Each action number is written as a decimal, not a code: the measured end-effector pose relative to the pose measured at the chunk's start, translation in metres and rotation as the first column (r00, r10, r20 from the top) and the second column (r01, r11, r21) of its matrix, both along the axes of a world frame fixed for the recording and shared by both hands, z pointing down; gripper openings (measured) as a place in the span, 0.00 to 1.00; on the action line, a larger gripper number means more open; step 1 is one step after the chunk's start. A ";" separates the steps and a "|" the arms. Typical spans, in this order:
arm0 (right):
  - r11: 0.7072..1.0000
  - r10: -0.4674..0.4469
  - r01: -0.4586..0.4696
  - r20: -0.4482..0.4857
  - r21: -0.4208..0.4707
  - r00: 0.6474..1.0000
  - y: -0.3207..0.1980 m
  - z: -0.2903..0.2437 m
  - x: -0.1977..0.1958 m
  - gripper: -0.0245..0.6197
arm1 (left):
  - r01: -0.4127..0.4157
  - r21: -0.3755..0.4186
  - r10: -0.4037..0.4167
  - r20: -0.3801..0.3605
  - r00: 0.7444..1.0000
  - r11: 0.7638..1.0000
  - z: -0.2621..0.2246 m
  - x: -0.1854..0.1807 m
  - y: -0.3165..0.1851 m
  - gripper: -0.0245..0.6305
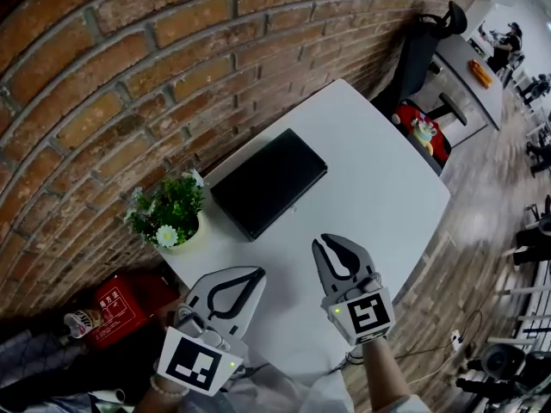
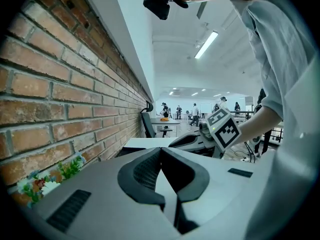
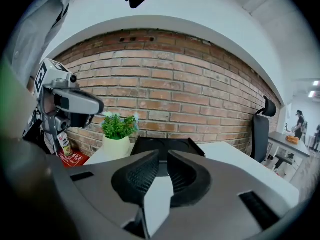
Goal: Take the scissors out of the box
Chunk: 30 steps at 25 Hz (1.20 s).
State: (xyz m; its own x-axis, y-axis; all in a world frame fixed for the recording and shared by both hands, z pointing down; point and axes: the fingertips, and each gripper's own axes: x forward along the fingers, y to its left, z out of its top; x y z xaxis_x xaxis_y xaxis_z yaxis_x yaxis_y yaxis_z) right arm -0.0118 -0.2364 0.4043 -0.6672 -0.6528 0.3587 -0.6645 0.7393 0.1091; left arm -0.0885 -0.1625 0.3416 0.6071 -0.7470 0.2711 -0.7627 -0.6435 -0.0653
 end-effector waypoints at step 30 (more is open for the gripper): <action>0.976 -0.115 0.085 -0.144 -0.200 0.983 -0.079 0.130 -0.032 0.20 | -0.038 -0.074 0.037 -0.008 0.999 0.997 0.046 -0.004 -0.040 0.06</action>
State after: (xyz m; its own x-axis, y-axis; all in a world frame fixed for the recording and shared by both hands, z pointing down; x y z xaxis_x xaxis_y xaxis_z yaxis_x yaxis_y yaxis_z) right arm -0.0441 -0.3152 0.5344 -0.6527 -0.4947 0.5738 -0.5729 0.8179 0.0536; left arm -0.0928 -0.2025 0.3877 0.6363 -0.7015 0.3210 -0.7381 -0.6746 -0.0111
